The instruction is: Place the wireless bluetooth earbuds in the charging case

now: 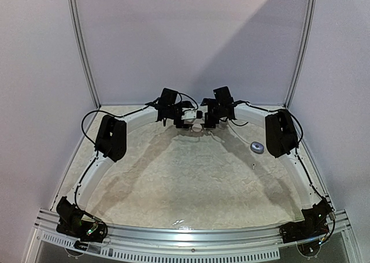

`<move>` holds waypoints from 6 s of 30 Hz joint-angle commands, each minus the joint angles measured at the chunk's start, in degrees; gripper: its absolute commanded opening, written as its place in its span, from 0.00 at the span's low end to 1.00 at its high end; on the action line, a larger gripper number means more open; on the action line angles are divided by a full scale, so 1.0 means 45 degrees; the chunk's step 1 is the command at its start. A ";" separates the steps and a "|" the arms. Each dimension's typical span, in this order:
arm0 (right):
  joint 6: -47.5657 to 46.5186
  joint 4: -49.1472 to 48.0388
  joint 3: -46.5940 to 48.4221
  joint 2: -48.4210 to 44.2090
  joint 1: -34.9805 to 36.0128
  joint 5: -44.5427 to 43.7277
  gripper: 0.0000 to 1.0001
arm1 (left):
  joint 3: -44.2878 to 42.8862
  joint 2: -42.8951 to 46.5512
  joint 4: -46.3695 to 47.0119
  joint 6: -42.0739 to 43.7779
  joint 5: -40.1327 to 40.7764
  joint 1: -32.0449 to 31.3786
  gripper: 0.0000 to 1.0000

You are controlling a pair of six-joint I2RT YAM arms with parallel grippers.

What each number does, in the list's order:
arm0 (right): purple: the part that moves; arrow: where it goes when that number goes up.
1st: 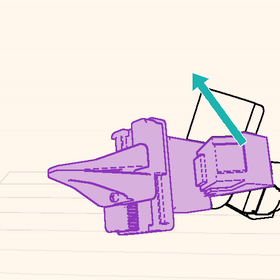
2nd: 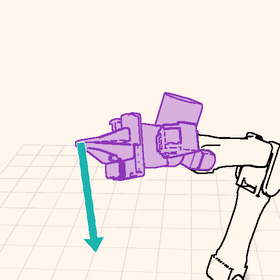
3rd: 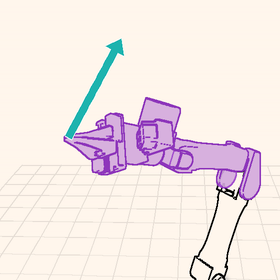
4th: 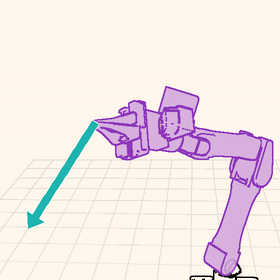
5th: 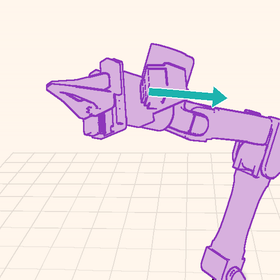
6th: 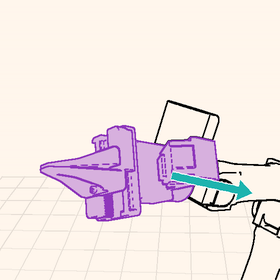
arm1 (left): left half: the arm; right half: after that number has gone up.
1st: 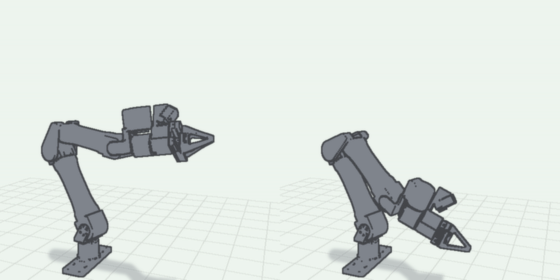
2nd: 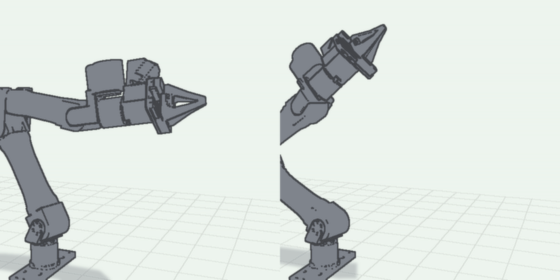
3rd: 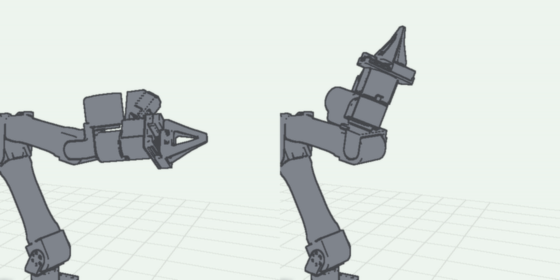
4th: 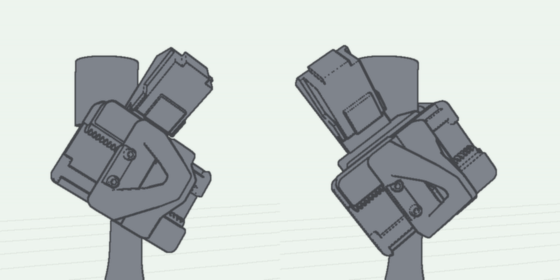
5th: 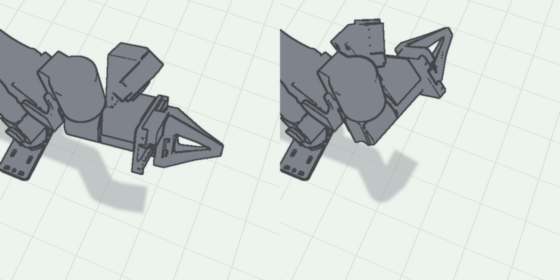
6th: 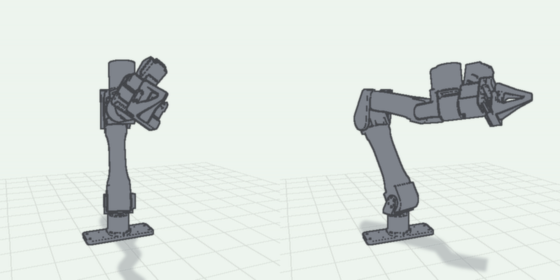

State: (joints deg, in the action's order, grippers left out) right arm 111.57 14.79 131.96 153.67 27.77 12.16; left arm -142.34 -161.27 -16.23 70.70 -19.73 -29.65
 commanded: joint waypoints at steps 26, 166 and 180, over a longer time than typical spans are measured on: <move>-0.1757 -0.3902 -0.7520 -0.3419 0.1272 0.2105 0.99 | 0.8720 0.5197 0.1262 -0.0734 -0.0892 -0.0937 0.82; -1.7058 1.0332 -0.1169 -0.2495 0.3252 -0.4256 0.99 | 1.6974 1.3648 0.0819 -1.2201 -0.2238 0.1590 0.90; -1.6487 1.1415 -0.1126 -0.1220 0.3390 -0.3489 0.99 | 1.7018 1.3632 0.0928 -1.2162 -0.2237 0.1598 0.90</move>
State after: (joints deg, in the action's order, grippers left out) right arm 36.16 64.42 127.50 144.00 42.76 -4.58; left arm -66.67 -99.46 -12.71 15.03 -29.74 -22.96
